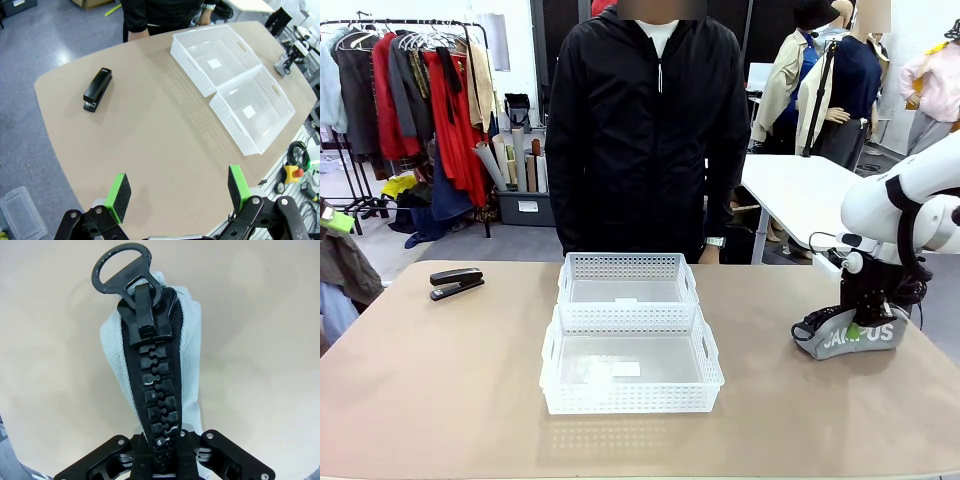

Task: Distribute items into two baskets.
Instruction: Pick up the Pencil pouch that the person points to, then move the picked Pencil pouch towards the Organizing basket indicated by the person, stopping as directed.

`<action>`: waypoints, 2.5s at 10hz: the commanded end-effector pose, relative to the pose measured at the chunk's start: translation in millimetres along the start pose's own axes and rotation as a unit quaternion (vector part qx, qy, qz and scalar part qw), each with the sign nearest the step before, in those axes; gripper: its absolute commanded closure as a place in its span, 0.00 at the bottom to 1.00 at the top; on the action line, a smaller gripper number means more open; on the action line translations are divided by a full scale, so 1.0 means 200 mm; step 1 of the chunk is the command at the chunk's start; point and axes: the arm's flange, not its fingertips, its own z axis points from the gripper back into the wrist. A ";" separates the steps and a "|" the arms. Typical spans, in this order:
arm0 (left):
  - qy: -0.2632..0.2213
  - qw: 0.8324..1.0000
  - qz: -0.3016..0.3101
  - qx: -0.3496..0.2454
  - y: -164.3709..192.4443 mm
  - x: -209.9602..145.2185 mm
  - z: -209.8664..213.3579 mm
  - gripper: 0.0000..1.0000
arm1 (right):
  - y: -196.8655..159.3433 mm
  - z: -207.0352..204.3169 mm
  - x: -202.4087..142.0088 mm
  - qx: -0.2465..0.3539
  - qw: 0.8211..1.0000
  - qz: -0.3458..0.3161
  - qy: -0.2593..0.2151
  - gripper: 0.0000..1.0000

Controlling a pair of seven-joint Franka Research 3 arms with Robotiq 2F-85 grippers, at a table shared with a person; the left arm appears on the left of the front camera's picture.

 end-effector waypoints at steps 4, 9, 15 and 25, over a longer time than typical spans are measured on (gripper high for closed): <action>-0.005 1.000 0.000 -0.005 0.00 0.00 0.00 0.00 | 0.02 0.22 0.07 -0.027 0.999 -0.018 -0.009 1.00; -0.005 1.000 0.000 -0.005 0.00 0.00 0.00 0.00 | 0.14 0.70 0.34 -0.079 0.991 -0.106 0.010 1.00; -0.005 1.000 0.000 -0.005 0.00 0.00 0.00 0.00 | 0.44 1.02 0.48 -0.130 0.978 -0.159 0.040 1.00; -0.005 1.000 0.000 -0.005 0.00 0.00 0.00 0.00 | 0.36 1.03 0.45 -0.134 0.978 -0.154 0.028 1.00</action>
